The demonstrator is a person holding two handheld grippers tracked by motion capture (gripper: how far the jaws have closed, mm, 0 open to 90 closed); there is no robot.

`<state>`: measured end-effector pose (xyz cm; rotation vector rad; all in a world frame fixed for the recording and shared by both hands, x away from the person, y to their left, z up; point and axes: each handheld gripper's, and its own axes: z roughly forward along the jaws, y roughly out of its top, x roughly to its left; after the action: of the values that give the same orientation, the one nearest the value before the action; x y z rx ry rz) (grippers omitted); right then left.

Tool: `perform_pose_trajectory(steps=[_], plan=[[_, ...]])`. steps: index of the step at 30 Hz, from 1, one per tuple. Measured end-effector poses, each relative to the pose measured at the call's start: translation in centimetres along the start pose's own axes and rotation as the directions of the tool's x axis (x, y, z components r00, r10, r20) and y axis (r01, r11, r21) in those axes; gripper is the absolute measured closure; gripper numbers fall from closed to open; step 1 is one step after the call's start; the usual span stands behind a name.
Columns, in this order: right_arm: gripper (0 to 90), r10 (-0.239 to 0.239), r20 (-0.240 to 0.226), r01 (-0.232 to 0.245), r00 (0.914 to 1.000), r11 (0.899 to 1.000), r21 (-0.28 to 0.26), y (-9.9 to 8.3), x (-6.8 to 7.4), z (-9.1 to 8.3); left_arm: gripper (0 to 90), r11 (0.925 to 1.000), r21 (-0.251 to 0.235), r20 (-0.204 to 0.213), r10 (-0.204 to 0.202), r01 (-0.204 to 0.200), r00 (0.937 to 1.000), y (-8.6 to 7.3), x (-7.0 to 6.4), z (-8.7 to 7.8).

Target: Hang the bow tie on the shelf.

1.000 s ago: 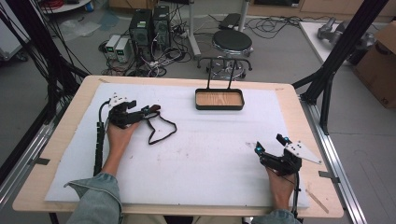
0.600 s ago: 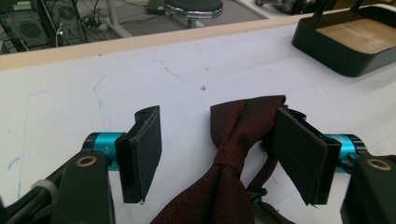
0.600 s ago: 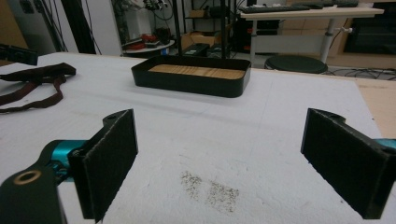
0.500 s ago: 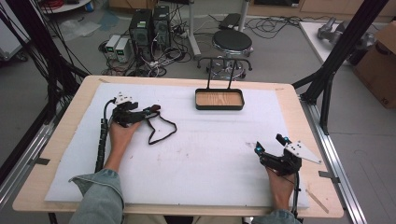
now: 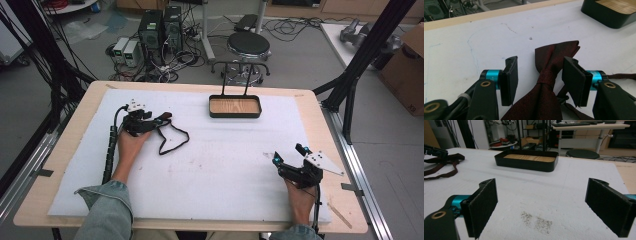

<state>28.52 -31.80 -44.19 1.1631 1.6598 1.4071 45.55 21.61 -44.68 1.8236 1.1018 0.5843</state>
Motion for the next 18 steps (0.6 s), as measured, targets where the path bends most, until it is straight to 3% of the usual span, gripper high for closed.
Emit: perform_pose_trajectory(steps=[10, 18], plan=[[10.0, 0.001, 0.002, -0.001, 1.0000, 1.000, 0.003, -0.01, -0.02, 0.01, 51.0, 0.9988, 0.042, 0.005, 0.025, -0.026, 0.9997, 0.13, -0.31, 0.45], [10.0, 0.001, 0.003, -0.001, 1.0000, 1.000, 0.002, -0.01, -0.05, 0.03, 65.4, 0.9976, 0.053, 0.007, 0.044, -0.044, 0.9990, 0.12, -0.47, 0.48]])
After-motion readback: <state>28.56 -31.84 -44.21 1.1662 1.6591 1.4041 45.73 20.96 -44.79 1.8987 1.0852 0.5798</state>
